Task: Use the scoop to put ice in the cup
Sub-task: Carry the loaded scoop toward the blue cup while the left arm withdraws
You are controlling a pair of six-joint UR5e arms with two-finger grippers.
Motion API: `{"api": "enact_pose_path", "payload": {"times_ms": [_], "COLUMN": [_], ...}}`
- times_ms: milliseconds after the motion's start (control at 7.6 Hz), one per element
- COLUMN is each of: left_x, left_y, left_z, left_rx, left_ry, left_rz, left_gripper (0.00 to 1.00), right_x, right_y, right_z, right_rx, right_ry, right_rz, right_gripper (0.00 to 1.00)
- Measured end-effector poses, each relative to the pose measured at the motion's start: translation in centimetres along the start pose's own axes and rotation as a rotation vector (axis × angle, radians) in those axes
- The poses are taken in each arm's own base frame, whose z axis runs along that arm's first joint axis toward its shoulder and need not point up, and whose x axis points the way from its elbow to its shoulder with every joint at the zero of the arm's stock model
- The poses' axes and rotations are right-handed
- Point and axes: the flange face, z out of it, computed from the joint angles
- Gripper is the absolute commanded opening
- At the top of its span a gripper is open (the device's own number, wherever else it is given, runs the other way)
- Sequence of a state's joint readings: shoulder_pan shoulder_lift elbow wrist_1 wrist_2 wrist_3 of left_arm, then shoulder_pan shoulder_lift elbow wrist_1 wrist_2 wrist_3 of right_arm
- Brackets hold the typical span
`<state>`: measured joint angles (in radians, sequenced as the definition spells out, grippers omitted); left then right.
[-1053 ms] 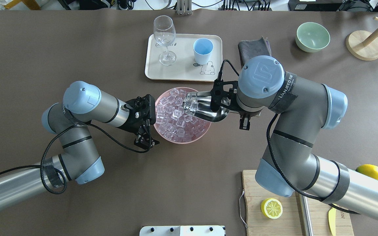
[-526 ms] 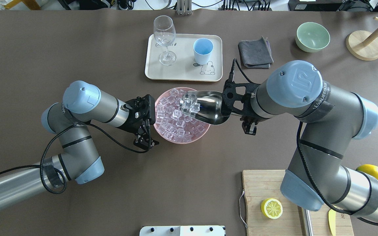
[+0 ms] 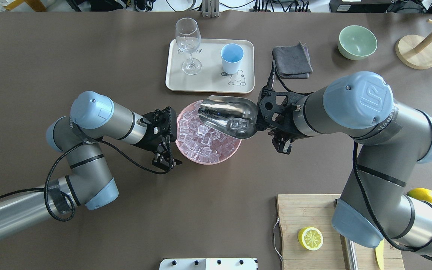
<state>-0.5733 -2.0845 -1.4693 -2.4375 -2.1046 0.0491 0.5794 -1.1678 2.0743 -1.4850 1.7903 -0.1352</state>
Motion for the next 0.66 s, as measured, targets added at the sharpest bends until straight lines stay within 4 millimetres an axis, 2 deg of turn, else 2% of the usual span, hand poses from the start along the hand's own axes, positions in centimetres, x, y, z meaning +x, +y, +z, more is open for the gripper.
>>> {"api": "enact_pose_path", "payload": {"times_ms": [395, 658], "left_x": [-0.3, -0.5], "left_y": [1.7, 2.3], "left_z": [-2.5, -4.1], "left_rx": [0.002, 0.007], "left_ry": [-0.024, -0.039], "left_rz": [-0.007, -0.008], "left_gripper": [0.98, 0.98], "right_x": [0.4, 3.7], "right_y": [1.4, 2.8], "right_z": [-0.3, -1.2], "right_rx": [-0.017, -0.096], "right_ry": [0.003, -0.017], "right_rz": [0.042, 0.119], "right_gripper": [0.0, 0.0]}}
